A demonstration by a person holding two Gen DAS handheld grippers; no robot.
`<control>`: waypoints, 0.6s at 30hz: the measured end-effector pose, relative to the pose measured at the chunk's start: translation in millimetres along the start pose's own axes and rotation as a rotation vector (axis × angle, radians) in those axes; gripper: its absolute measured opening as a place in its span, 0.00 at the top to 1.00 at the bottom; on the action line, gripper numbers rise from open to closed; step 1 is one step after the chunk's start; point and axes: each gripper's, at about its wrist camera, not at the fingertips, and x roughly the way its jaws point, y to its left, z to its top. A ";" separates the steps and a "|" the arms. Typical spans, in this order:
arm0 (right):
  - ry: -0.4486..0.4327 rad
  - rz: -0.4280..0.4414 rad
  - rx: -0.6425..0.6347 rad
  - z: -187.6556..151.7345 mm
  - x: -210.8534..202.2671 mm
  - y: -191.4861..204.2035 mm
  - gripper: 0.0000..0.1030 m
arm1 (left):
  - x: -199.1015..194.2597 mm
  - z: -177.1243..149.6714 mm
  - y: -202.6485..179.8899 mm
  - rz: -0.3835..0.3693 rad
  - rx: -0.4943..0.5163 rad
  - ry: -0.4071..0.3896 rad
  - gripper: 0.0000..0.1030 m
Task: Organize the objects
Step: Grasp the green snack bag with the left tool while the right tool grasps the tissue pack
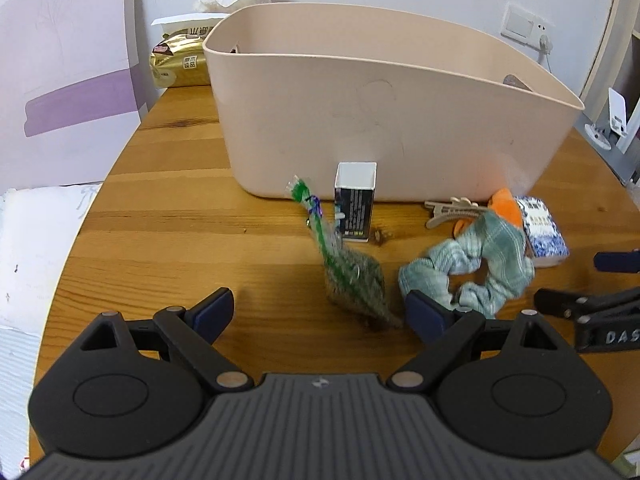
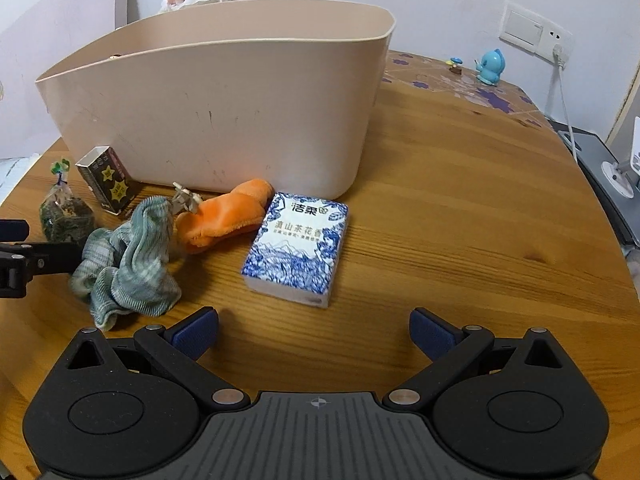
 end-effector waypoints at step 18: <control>-0.088 0.007 -0.006 12.0 -2.3 10.5 0.58 | 16.3 5.6 5.7 0.014 0.037 -0.042 0.64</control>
